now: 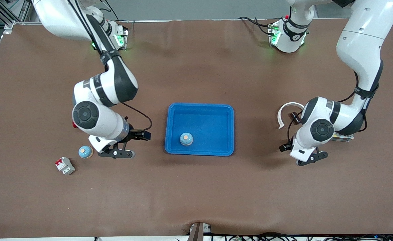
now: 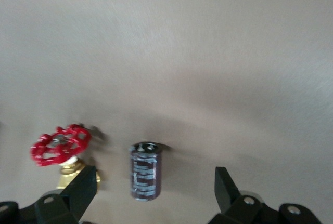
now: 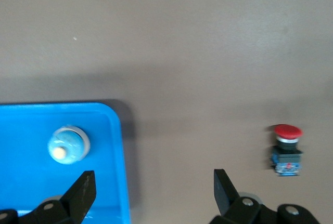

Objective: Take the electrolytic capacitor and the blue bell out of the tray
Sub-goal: 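Reach the right gripper to the second bell while the left gripper withdraws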

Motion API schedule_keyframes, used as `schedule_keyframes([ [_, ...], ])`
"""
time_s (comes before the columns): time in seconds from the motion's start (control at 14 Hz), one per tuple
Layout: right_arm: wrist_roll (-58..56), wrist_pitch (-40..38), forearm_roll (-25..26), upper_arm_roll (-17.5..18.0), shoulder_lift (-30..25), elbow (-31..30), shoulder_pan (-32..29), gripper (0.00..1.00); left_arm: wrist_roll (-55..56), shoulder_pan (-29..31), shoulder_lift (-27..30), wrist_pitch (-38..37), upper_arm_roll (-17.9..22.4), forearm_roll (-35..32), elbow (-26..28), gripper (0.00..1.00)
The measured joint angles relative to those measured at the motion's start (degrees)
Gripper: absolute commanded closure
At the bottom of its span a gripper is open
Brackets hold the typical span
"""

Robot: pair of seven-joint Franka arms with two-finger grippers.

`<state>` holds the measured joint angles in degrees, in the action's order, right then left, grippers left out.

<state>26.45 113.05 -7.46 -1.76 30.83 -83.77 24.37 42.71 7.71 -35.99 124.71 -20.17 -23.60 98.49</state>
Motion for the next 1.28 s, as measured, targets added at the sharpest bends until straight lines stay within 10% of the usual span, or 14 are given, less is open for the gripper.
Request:
schedule_keyframes([
  [0.78, 19.02, 12.44, 0.14, -0.11, 7.88, -0.19, 10.99, 0.00, -13.87, 5.22, 9.12, -10.42, -2.64, 4.10, -9.65, 0.00],
  [1.28, 20.82, 16.64, 0.26, -0.12, 10.72, -0.20, 13.42, 0.00, -20.26, 5.44, 15.33, -31.78, -2.97, 9.72, -22.45, 0.00],
])
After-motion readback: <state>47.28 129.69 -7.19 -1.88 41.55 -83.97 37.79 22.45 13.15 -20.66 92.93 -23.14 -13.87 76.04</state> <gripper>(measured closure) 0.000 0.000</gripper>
